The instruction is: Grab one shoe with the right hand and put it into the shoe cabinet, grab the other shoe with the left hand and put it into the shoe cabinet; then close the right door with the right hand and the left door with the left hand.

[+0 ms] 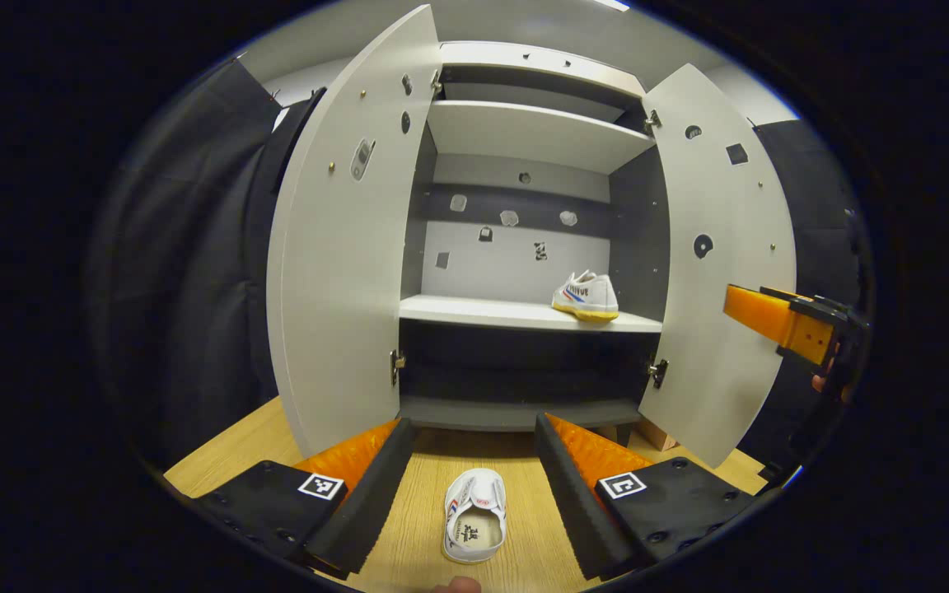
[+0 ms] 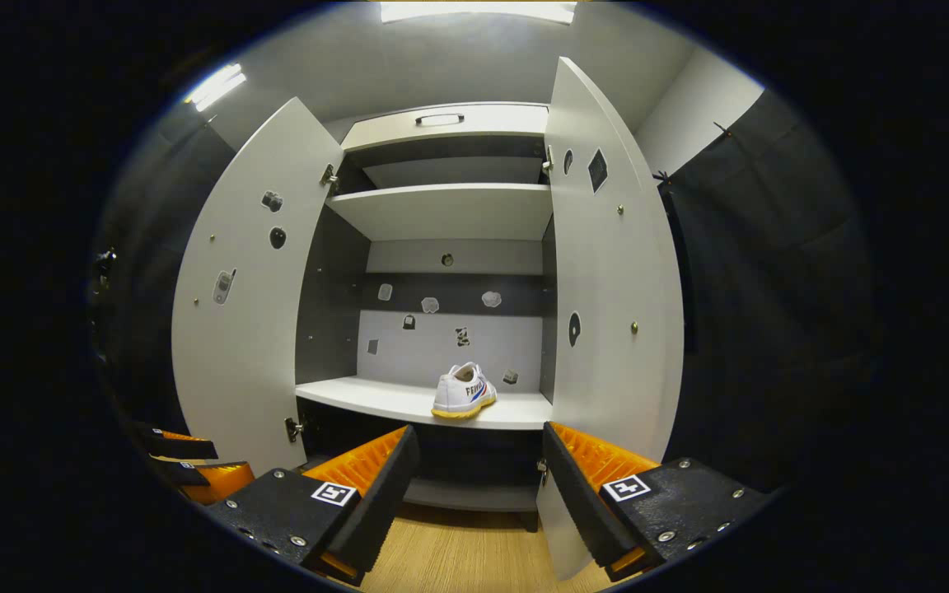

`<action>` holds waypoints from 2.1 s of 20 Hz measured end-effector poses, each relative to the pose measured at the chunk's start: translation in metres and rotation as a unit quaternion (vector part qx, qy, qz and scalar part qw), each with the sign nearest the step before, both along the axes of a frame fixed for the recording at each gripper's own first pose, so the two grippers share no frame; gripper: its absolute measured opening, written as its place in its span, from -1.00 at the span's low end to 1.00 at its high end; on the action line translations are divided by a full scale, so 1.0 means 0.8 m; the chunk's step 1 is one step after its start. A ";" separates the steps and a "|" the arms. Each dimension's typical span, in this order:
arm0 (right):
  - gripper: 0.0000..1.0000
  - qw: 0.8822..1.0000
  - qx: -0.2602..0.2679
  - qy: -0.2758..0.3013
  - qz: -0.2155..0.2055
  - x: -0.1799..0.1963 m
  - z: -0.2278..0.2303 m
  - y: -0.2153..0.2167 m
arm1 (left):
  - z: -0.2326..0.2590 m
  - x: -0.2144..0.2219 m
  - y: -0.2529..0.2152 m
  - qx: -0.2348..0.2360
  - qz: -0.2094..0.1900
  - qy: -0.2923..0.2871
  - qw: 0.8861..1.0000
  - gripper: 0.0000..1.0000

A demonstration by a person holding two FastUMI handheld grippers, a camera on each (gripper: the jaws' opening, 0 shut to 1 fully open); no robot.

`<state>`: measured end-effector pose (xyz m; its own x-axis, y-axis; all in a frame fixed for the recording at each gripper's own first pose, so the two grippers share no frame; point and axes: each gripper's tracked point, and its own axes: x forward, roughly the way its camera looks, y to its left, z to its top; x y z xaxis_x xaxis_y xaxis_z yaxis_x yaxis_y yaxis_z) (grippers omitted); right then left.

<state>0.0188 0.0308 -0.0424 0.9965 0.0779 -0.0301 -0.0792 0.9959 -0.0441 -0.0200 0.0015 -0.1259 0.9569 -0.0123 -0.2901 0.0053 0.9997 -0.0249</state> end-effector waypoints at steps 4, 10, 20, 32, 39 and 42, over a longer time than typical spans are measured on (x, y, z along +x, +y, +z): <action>0.87 0.999 0.013 0.027 -0.015 -0.020 -0.029 -0.018 | -0.073 -0.002 0.010 -0.019 -0.013 0.077 0.997 0.94; 0.87 0.998 0.027 0.045 -0.042 -0.034 -0.056 -0.051 | -0.217 -0.014 0.013 -0.066 -0.012 0.216 0.974 0.95; 0.87 0.997 -0.002 0.048 -0.064 -0.046 -0.045 -0.071 | -0.330 0.060 0.050 -0.014 -0.005 0.255 0.967 0.96; 0.87 0.997 -0.007 0.054 -0.059 -0.046 -0.043 -0.065 | -0.347 0.093 0.047 0.027 0.002 0.237 0.971 -0.54; 0.86 0.998 0.000 0.046 -0.054 -0.040 -0.035 -0.064 | -0.204 0.075 0.027 -0.004 0.039 0.153 0.987 -0.82; 0.87 0.998 0.004 0.043 -0.051 -0.039 -0.033 -0.061 | -0.083 0.084 0.020 -0.020 0.055 0.098 0.993 -0.82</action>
<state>-0.0126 -0.0181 -0.0692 0.9930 -0.0228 -0.1158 0.0190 0.9993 -0.0337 0.0473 0.0171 -0.1921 0.8784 0.0738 -0.4722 -0.1128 0.9921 -0.0546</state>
